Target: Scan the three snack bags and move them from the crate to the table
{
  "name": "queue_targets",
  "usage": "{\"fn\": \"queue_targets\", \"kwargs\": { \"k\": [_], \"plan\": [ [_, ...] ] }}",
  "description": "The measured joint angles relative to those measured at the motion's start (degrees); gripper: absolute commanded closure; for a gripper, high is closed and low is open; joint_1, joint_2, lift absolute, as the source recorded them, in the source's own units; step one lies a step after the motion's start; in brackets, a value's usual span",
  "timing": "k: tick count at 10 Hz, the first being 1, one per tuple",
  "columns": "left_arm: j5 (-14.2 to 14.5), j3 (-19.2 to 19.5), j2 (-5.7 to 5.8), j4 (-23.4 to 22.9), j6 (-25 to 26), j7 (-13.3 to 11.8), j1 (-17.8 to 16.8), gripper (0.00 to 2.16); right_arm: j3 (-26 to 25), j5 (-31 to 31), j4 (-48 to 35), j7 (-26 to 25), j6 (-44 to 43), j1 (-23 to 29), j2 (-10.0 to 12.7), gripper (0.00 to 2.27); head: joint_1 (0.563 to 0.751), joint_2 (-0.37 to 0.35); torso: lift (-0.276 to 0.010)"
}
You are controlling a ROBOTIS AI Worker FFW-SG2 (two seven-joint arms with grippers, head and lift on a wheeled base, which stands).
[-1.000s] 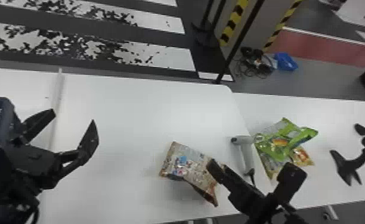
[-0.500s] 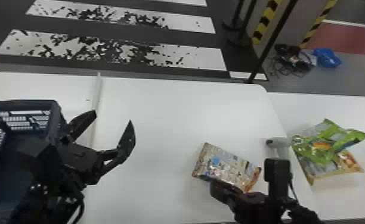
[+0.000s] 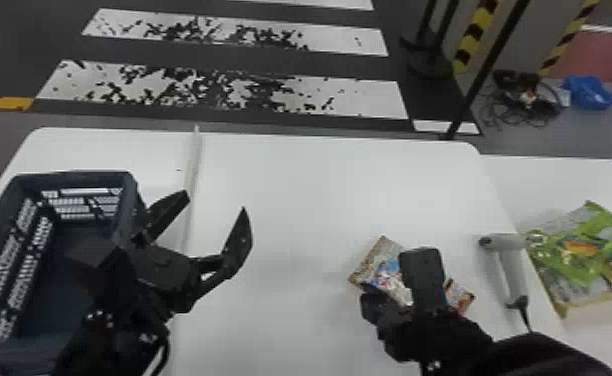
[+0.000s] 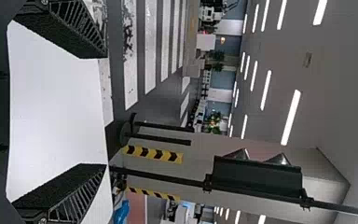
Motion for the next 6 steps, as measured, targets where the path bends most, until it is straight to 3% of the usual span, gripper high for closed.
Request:
{"fn": "queue_targets", "kwargs": {
  "k": [2, 6],
  "plan": [
    [0.1, 0.1, 0.02, 0.1, -0.4, 0.0, 0.3, 0.03, 3.0, 1.3, 3.8, -6.4, -0.5, -4.7, 0.6, 2.25, 0.695, -0.077, -0.062],
    [0.2, 1.4, 0.02, -0.3, -1.3, 0.0, 1.1, 0.03, 2.7, 2.8, 10.7, -10.7, 0.4, -13.4, 2.5, 2.24, 0.695, -0.083, -0.062]
  ]
}}
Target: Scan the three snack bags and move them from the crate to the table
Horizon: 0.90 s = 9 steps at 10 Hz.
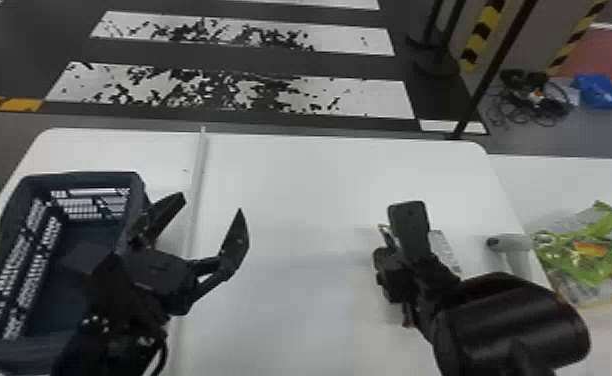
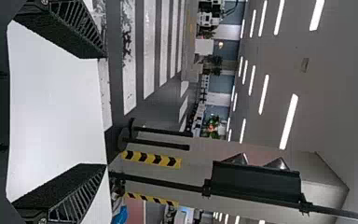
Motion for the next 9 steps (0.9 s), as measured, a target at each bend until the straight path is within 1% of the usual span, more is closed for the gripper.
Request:
{"fn": "queue_targets", "kwargs": {
  "k": [1, 2, 3, 4, 5, 6, 7, 8, 9],
  "plan": [
    [0.2, 0.1, -0.01, -0.4, 0.2, 0.1, 0.0, 0.03, -0.6, -0.4, 0.8, -0.2, 0.3, -0.7, 0.1, 2.24, 0.695, -0.087, -0.062],
    [0.4, 0.2, -0.15, -0.5, 0.2, 0.5, 0.0, 0.03, -1.4, -1.6, -0.6, 0.3, -0.8, 1.0, 0.1, 2.25, 0.695, -0.087, -0.062],
    [0.8, 0.3, -0.27, -0.5, 0.3, 1.8, 0.0, 0.03, -2.5, -3.7, -5.7, 0.9, -2.6, 5.0, -0.3, 2.24, 0.695, -0.074, -0.062],
    [1.3, 0.5, -0.35, -0.5, 0.4, 3.5, -0.2, 0.03, -4.0, -6.2, -12.0, 1.2, -4.6, 9.7, -1.1, 2.24, 0.695, -0.057, -0.062],
    [1.8, 0.5, -0.43, -0.5, 0.3, 5.7, -0.4, 0.03, -7.0, -8.7, -18.2, 1.4, -9.2, 15.1, -2.3, 2.24, 0.695, -0.059, -0.062],
    [2.0, 0.3, -0.45, -0.4, 0.2, 7.3, -0.6, 0.03, -9.9, -9.5, -19.7, 1.4, -13.7, 17.7, -2.8, 2.25, 0.695, -0.083, -0.062],
    [2.0, -0.3, -0.46, -0.2, 0.0, 9.4, -0.8, 0.03, -12.4, -10.3, -17.8, 2.0, -18.3, 18.6, -3.3, 2.25, 0.695, -0.115, -0.062],
    [2.1, -1.1, -0.5, 0.0, -0.1, 11.7, -1.2, 0.03, -13.4, -10.8, -14.3, 2.5, -21.8, 18.2, -3.5, 2.24, 0.695, -0.125, -0.062],
    [2.1, -1.7, -0.52, 0.1, -0.1, 12.7, -1.6, 0.03, -13.4, -10.8, -10.7, 2.6, -24.5, 17.6, -3.5, 2.24, 0.695, -0.137, -0.062]
  ]
}}
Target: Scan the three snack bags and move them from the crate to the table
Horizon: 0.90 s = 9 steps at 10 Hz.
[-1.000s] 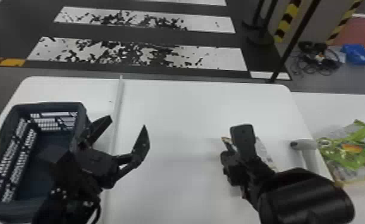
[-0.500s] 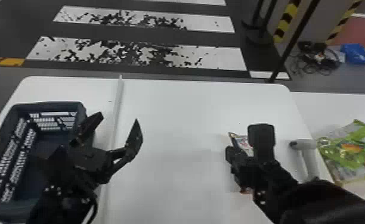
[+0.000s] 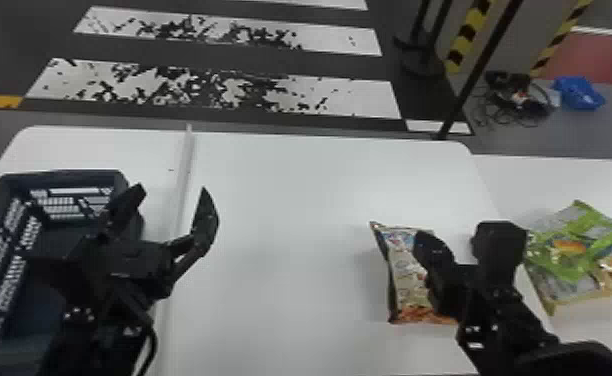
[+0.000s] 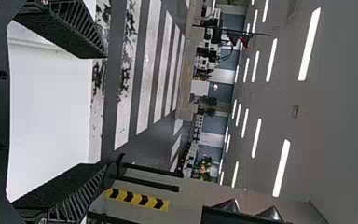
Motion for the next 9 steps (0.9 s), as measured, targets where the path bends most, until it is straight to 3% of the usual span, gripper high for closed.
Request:
{"fn": "queue_targets", "kwargs": {
  "k": [6, 8, 9],
  "plan": [
    [-0.2, -0.3, 0.06, 1.1, -0.4, -0.4, -0.2, 0.03, 2.9, 1.0, 18.0, -0.1, -13.5, -2.5, 0.2, 2.24, 0.695, -0.149, -0.062],
    [-0.3, -0.3, 0.08, 1.1, -0.4, -0.8, -0.2, 0.03, 2.7, 1.0, 20.3, -0.5, -17.4, -2.9, 0.4, 2.21, 0.695, -0.159, -0.062],
    [-0.3, -0.3, 0.14, 1.1, -0.3, -1.2, -0.2, 0.03, 1.8, 0.6, 16.7, -1.1, -16.7, -1.7, 0.4, 1.27, 0.695, -0.163, -0.062]
  ]
}}
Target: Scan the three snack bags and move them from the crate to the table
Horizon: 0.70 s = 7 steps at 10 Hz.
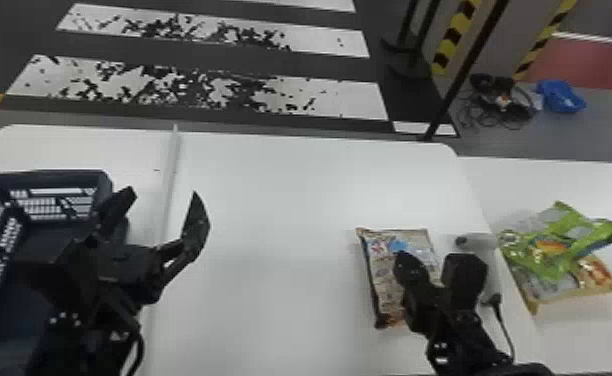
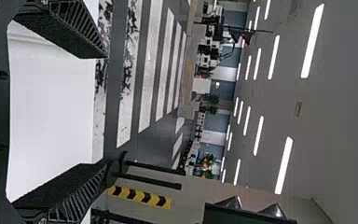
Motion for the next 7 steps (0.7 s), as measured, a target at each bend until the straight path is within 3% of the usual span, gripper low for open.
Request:
{"fn": "queue_targets", "kwargs": {
  "k": [1, 3, 4, 7],
  "plan": [
    [0.0, 0.0, 0.08, 0.0, 0.0, -0.2, 0.1, 0.03, -1.4, -0.8, -5.5, -0.6, 2.4, 1.8, 0.1, 0.0, 0.695, -0.171, -0.062],
    [0.0, 0.0, 0.07, -0.2, 0.0, -0.6, 0.3, 0.03, -6.3, -1.8, -15.8, -1.9, 10.2, 4.4, 0.1, 0.04, 0.695, -0.222, -0.062],
    [0.0, -0.1, 0.08, -0.4, -0.4, -0.8, 0.5, 0.03, -9.5, -1.9, -17.3, -0.8, 13.5, 4.4, -0.2, 0.04, 0.695, -0.257, -0.062],
    [0.0, -0.2, 0.27, -0.1, -1.7, -1.4, 0.7, 0.03, -16.5, -1.1, -10.8, 6.5, 15.3, 2.9, -3.0, 0.06, 0.695, -0.342, -0.062]
  ]
}}
